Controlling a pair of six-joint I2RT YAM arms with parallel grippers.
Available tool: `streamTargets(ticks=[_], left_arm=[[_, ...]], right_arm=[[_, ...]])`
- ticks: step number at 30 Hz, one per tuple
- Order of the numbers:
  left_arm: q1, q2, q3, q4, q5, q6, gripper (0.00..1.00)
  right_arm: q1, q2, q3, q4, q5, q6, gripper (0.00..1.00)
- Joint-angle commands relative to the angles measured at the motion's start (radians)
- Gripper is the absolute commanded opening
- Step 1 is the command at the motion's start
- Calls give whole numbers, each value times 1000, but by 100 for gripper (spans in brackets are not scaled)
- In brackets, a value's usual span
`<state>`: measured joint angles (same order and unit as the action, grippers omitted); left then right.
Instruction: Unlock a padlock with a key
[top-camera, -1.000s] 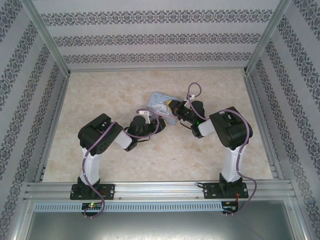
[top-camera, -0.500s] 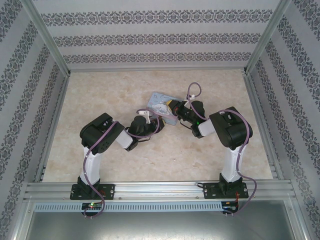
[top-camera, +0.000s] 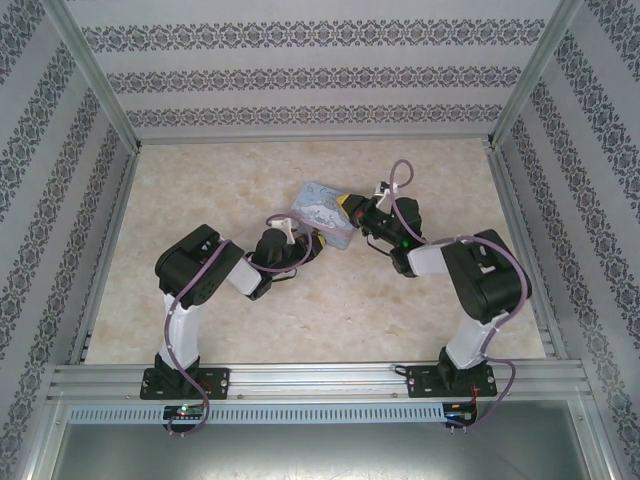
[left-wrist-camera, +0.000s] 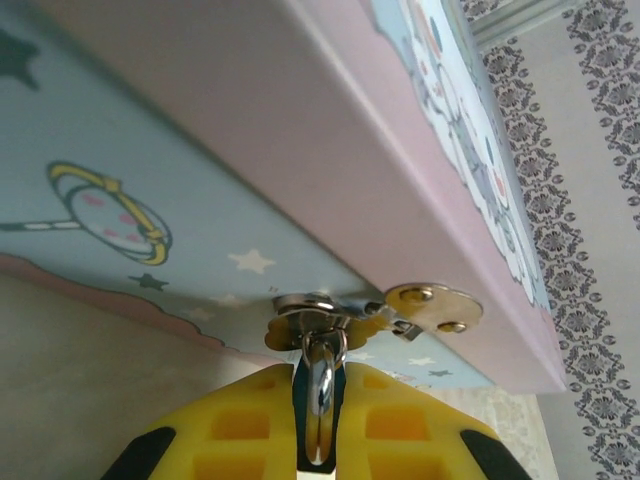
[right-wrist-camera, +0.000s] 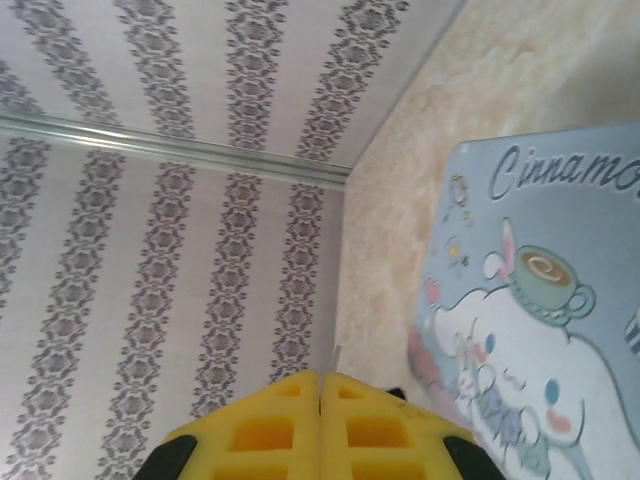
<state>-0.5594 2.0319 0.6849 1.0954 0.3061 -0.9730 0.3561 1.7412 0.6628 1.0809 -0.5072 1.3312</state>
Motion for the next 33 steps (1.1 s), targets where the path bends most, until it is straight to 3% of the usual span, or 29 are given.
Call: streamTargets(ticks=[1, 6, 18, 33], left_arm=[[28, -56, -34, -34, -7, -30, 0], [46, -105, -51, -70, 39, -69, 0], [56, -190, 16, -149, 294, -175, 0], [55, -177, 2, 64, 243, -446, 0]], right_arm=[[12, -72, -83, -1, -24, -31, 0], [40, -165, -204, 6, -45, -71, 0], [67, -239, -398, 58, -40, -91, 0], [124, -257, -412, 116, 120, -40, 0]])
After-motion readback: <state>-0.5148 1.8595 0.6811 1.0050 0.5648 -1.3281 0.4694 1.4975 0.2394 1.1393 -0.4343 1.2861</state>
